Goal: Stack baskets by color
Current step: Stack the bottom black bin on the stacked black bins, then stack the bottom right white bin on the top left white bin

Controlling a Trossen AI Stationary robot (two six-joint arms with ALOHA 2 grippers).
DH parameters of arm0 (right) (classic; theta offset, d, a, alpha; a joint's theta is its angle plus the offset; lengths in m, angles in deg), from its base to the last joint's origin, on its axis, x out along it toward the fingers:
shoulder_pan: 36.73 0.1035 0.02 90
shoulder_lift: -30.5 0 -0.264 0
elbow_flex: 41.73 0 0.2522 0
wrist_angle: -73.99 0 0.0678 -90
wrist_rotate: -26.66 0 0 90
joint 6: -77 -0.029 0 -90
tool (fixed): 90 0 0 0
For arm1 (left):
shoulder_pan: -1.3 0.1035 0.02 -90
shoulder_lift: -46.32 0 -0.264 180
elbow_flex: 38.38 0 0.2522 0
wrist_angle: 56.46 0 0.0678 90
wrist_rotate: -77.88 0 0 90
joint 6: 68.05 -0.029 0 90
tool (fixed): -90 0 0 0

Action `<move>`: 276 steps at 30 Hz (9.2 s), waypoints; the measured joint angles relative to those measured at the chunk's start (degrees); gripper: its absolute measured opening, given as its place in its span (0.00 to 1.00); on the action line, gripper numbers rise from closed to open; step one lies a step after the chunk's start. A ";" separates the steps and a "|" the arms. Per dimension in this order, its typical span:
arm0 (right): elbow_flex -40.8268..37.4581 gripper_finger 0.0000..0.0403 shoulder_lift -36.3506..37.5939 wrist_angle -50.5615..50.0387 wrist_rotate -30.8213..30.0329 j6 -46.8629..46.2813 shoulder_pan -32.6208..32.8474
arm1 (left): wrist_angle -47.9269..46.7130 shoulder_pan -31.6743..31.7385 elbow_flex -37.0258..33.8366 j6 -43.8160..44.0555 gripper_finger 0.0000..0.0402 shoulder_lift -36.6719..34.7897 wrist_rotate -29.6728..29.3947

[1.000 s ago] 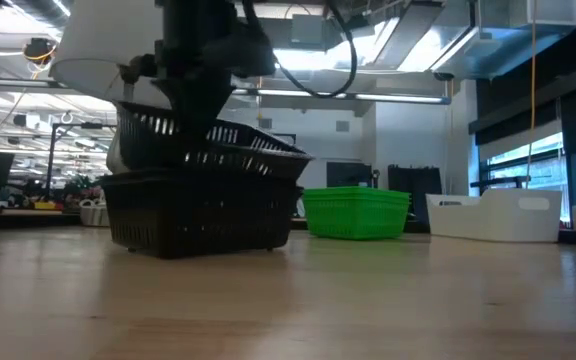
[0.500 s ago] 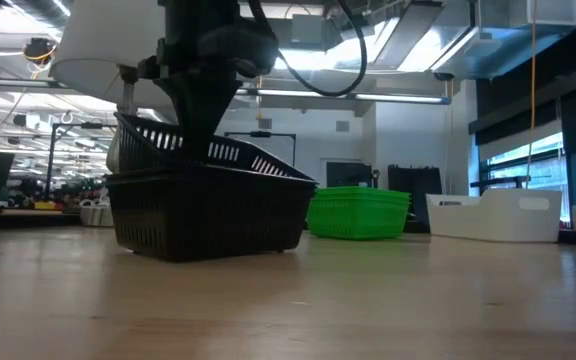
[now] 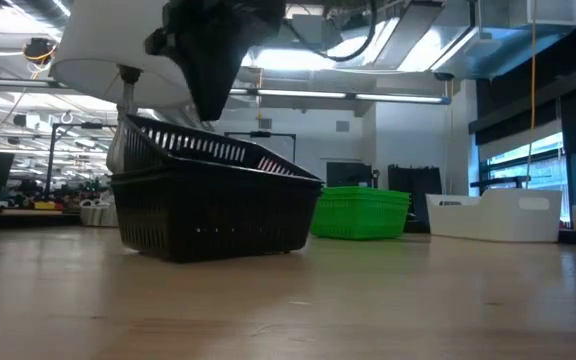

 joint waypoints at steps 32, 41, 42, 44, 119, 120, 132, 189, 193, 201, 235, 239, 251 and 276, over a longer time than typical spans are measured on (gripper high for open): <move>0.00 0.20 0.00 -0.03 -0.04 0.00 -0.02 | 3.16 -2.31 -5.29 2.22 0.00 0.11 -17.15; 0.00 0.20 0.00 -0.04 -0.04 0.00 -0.02 | 3.01 -5.09 -2.76 2.15 0.00 0.92 -20.44; 0.00 0.20 0.00 -0.03 -0.04 0.00 -0.02 | 2.73 -5.04 -2.83 2.19 0.00 1.28 -20.35; 0.00 0.20 0.00 -0.03 -0.04 0.00 -0.02 | 2.97 -4.78 -2.88 2.38 0.00 1.52 -19.97; -0.28 0.20 -45.99 34.03 -2.71 -20.04 -15.67 | -3.11 -32.80 22.04 -0.84 0.00 0.16 -28.04; -0.28 0.20 -45.12 33.65 -3.11 -19.69 -15.33 | -3.11 -32.80 22.04 -0.84 0.00 0.14 -28.00; -0.22 0.20 -31.34 11.58 -4.47 -12.65 -8.98 | -4.71 -32.46 22.04 -0.69 0.00 0.16 -27.92; -0.02 0.42 -25.23 -14.19 2.46 -15.21 5.68 | -7.66 -27.49 22.04 -1.06 0.00 0.16 -24.68; -0.04 0.42 -27.52 -14.77 2.32 -15.20 5.80 | -7.66 -27.49 22.04 -1.06 0.00 0.16 -24.68; -0.09 0.42 -32.43 -17.77 2.31 -15.18 5.80 | -7.66 -27.49 22.04 -1.06 0.00 0.16 -24.68; 9.45 0.01 -42.23 -35.65 -10.47 -6.37 2.83 | -7.62 -26.55 22.04 -0.36 0.00 0.18 -23.70; 15.98 0.00 -42.23 -43.45 -15.81 -6.46 2.00 | -7.67 -25.23 22.04 -0.41 0.00 0.17 -23.67; 33.55 0.00 -41.40 -51.16 -31.05 -0.93 -2.56 | -13.07 -23.39 22.00 -0.44 0.00 0.18 -22.29; 43.06 0.00 -32.07 -51.18 -40.61 8.74 -7.57 | -20.07 2.49 22.00 -10.01 0.00 0.18 -17.10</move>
